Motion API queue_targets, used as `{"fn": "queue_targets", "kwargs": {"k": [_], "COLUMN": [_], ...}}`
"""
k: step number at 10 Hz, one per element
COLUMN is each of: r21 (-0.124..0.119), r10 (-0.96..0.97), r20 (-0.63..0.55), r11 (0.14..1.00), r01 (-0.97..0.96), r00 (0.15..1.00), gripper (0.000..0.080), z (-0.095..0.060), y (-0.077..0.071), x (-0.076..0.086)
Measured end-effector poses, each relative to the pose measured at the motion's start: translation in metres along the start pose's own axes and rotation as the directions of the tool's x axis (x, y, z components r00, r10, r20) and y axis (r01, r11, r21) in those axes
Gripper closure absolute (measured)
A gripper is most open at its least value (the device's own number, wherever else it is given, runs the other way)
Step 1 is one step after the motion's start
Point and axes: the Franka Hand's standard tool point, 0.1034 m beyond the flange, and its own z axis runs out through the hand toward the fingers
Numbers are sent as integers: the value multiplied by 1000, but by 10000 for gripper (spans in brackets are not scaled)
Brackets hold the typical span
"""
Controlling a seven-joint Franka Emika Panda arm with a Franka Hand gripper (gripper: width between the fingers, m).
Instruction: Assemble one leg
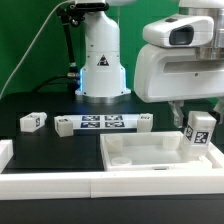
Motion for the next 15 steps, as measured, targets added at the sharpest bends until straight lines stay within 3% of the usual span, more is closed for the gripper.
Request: {"fn": "queue_targets", "kwargs": {"k": [1, 5, 8, 11, 13, 14, 15], "r21": [0, 5, 22, 50, 65, 65, 62], "r10": [0, 49, 368, 647, 861, 882, 937], "r20": [0, -23, -56, -38, -11, -8, 2], "r11": [1000, 999, 930, 762, 508, 471, 347], "r01": [0, -49, -367, -645, -859, -880, -936], "r00": [1000, 999, 928, 761, 509, 471, 348], "gripper": [513, 509, 509, 509, 509, 509, 508], "z": [0, 0, 0, 1, 1, 1, 2], "y": [0, 2, 1, -3, -6, -6, -6], "x": [0, -1, -2, -2, -2, -2, -3]}}
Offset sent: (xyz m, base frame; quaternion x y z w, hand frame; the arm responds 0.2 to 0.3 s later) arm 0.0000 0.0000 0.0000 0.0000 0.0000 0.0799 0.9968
